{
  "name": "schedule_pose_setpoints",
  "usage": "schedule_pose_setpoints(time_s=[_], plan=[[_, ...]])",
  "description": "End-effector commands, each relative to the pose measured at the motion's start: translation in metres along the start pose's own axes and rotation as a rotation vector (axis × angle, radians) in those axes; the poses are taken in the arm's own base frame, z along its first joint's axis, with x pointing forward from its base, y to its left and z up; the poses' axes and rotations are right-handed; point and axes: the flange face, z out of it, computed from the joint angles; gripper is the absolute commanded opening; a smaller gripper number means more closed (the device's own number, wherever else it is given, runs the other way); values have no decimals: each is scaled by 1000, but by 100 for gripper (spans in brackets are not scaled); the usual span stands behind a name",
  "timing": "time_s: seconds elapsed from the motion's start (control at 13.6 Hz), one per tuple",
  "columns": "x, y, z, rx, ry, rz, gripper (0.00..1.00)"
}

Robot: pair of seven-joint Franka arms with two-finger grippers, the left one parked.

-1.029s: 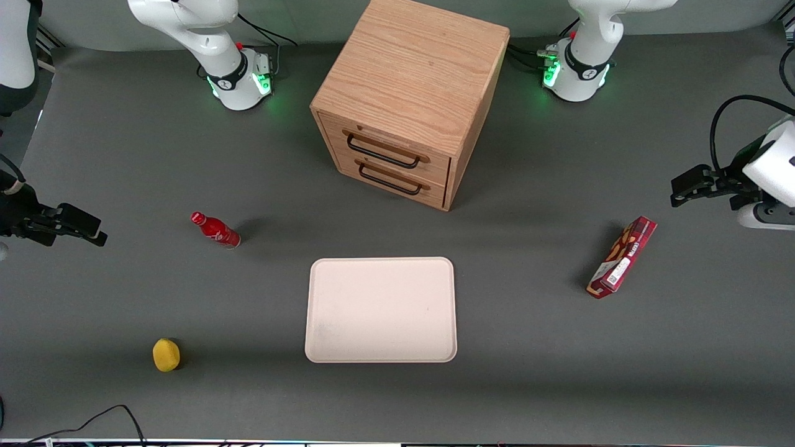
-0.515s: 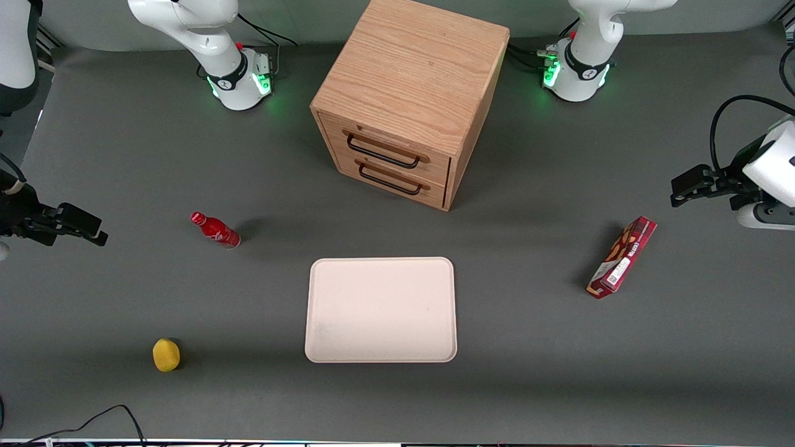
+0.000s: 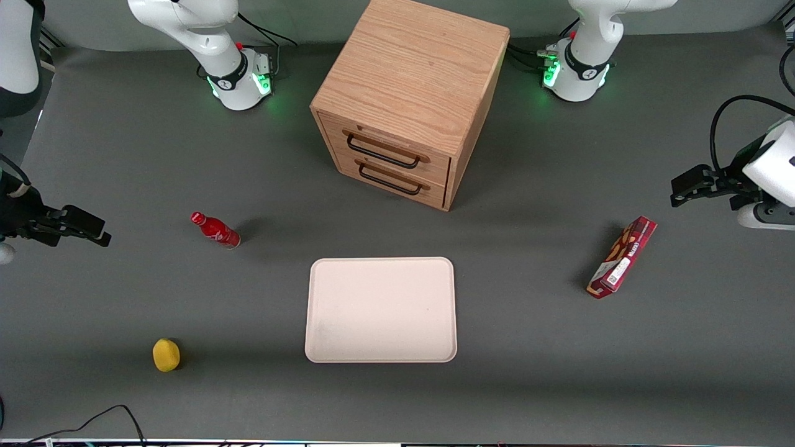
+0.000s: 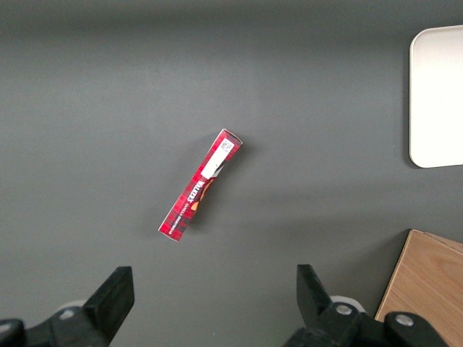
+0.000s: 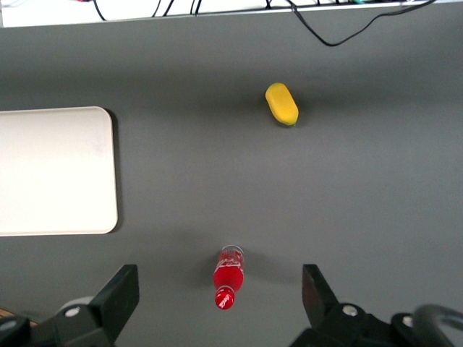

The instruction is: Place coke bottle on tray

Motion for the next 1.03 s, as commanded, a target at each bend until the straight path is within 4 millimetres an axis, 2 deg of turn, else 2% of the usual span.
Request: schedule_pose_setpoints(time_s=[0.0,0.96], plan=[[-3,1,3,16,-14,-20,100],[-5,-2,11,17,-28,-17,99]])
